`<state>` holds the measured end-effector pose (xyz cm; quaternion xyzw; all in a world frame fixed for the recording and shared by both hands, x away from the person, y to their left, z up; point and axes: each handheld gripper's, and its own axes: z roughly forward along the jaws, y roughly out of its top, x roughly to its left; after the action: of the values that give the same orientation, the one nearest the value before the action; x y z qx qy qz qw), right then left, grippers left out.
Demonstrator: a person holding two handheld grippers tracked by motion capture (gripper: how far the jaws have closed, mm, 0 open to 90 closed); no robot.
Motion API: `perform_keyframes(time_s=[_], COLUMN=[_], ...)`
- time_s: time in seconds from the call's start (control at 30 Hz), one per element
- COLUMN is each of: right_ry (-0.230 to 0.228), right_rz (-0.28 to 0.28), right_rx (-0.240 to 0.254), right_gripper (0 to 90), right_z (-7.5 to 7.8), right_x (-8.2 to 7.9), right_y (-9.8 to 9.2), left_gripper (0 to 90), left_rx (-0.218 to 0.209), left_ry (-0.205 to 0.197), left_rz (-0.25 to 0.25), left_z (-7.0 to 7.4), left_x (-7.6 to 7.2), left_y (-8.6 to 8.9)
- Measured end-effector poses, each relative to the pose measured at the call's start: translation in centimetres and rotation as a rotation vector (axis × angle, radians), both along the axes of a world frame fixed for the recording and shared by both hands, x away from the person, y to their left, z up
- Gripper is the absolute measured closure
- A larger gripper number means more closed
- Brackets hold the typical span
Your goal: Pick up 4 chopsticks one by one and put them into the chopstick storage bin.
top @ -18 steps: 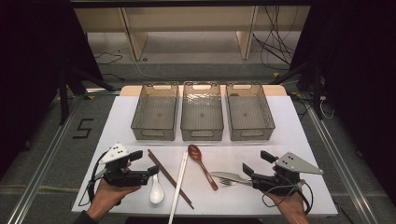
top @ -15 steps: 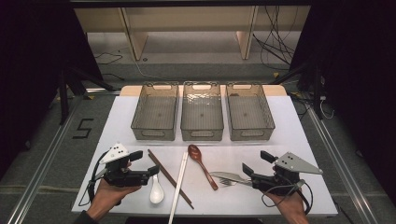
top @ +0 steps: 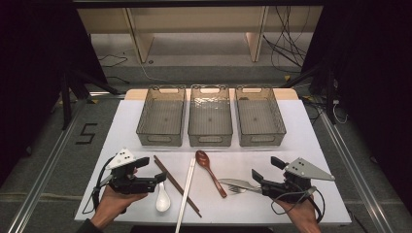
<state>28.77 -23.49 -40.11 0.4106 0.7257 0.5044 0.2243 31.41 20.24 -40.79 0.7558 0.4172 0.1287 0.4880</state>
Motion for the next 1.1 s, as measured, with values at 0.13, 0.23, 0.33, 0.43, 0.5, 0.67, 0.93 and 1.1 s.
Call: perform_keyframes(time_s=[0.13,0.23,0.33,0.43,0.5,0.67,0.93,1.1], right_ry=[0.001,0.002,0.002,0.000,-0.002,0.001,-0.001,0.003], right_rz=[0.001,0.005,0.014,0.015,0.013,0.013,0.022,0.028], right_rx=[-0.002,-0.004,-0.011,-0.012,-0.010,-0.005,-0.011,-0.008], right_gripper=[23.0,23.4,23.3,23.4,23.4,23.6,23.9,23.8], right_z=[0.0,0.0,0.0,0.0,0.0,0.0,0.0,0.0], right_x=[0.0,0.0,0.0,0.0,0.0,0.0,0.1,0.1], right_y=[0.0,0.1,0.3,0.3,0.3,0.3,0.3,0.3], left_gripper=[12.5,12.5,12.5,12.5,12.5,13.8,15.2,15.8], left_rx=[0.008,0.015,0.021,0.037,0.043,0.055,0.120,0.180], left_ry=[0.016,0.029,0.045,0.057,0.065,0.090,0.184,0.225], left_rz=[0.004,0.001,0.004,-0.001,-0.003,-0.005,-0.027,-0.030], left_z=[0.0,-0.1,-0.1,0.0,0.0,0.0,-0.2,-0.4], left_x=[0.1,0.2,0.3,0.3,0.3,0.4,0.8,1.0], left_y=[0.0,-0.1,-0.2,-0.3,-0.4,-0.8,-2.3,-3.6])
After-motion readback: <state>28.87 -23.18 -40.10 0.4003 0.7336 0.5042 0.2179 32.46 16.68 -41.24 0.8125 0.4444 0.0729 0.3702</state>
